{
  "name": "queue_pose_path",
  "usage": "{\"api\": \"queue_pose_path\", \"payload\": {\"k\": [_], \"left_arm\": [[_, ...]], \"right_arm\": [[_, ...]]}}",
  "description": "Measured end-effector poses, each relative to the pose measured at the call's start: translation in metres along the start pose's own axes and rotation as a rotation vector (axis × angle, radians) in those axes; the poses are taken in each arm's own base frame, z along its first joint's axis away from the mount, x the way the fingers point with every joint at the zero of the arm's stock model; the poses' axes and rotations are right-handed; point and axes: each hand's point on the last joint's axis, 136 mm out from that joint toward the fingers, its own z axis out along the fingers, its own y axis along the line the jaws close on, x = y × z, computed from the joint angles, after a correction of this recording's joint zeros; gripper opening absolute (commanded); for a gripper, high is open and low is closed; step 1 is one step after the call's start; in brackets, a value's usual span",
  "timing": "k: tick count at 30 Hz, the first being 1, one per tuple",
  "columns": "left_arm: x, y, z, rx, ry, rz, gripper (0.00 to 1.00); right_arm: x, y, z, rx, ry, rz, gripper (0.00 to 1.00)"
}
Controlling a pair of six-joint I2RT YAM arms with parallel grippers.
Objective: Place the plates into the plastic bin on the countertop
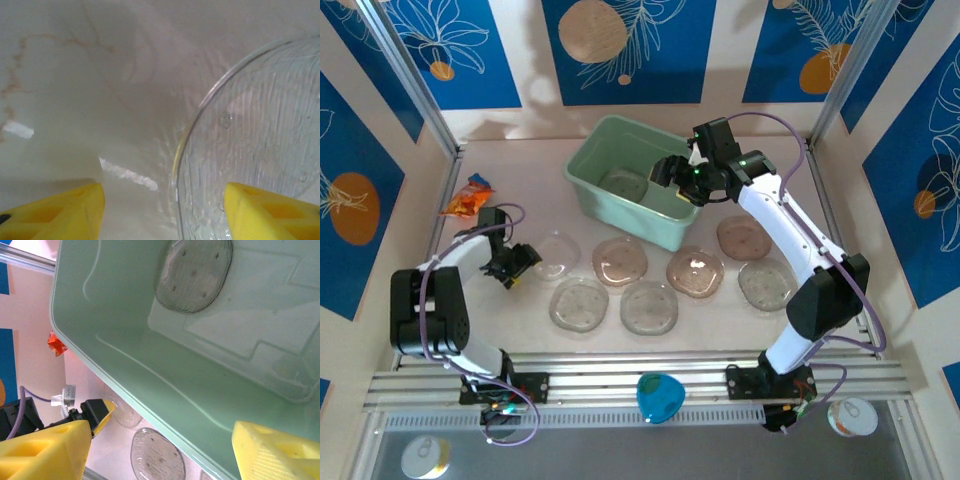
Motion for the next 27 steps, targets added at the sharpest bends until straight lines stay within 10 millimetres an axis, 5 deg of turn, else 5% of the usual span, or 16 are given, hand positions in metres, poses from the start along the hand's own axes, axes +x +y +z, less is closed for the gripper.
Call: {"api": "queue_pose_path", "payload": {"k": [14, 27], "left_arm": [[-0.006, -0.013, 0.014, 0.013, 0.004, -0.001, 0.28], [-0.015, -0.023, 0.006, 0.052, -0.044, -0.001, 0.06]], "right_arm": [[0.005, -0.016, 0.009, 0.026, 0.020, 0.041, 0.69], [0.011, -0.022, 0.013, 0.038, 0.029, 0.068, 0.69]]}}
